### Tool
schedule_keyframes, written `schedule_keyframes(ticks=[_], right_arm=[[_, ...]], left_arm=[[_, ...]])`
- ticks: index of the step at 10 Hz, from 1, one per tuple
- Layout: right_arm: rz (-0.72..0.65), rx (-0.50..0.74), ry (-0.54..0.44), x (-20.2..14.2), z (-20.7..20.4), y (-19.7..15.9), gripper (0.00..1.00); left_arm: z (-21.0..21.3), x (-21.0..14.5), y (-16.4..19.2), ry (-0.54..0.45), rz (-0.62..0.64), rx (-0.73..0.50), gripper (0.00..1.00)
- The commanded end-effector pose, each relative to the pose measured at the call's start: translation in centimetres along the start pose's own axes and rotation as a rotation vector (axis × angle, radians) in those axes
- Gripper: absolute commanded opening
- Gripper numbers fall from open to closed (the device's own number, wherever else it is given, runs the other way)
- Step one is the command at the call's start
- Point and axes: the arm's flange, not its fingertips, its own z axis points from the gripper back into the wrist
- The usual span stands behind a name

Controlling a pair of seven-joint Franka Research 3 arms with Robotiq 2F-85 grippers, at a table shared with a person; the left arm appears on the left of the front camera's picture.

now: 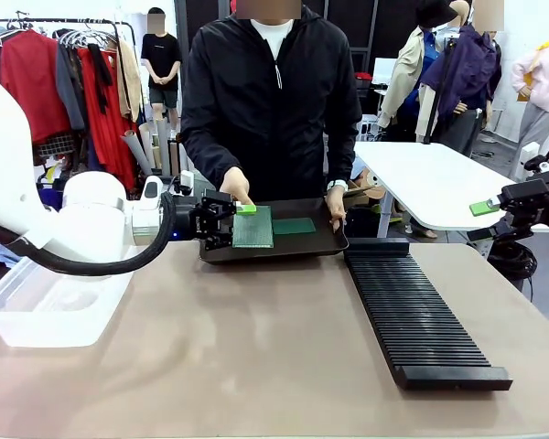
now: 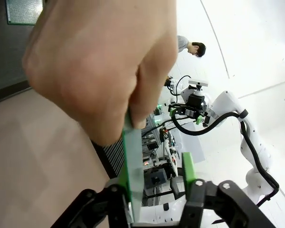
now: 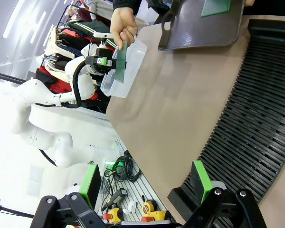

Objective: Sort PCBs into racks and boxes based on the side picked up.
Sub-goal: Pick up the Blank PCB handed by the Human.

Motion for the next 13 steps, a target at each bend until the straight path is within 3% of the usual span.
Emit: schedule_keyframes(ticks=[1, 8, 13], right_arm=[[0.006, -0.016, 0.004, -0.17, -0.11, 0.01, 1.0], [0.006, -0.016, 0.004, -0.17, -0.11, 0.01, 1.0], [0.006, -0.016, 0.004, -0.17, -0.11, 0.01, 1.0]], left_arm=[[-0.38, -0.13, 0.55, -0.009, -0.025, -0.001, 0.0], [-0.05, -0.48, 1.2, 0.037, -0.032, -0.021, 0.0], [0.03, -0.36, 1.17, 0.009, -0.004, 0.005, 0.0]])
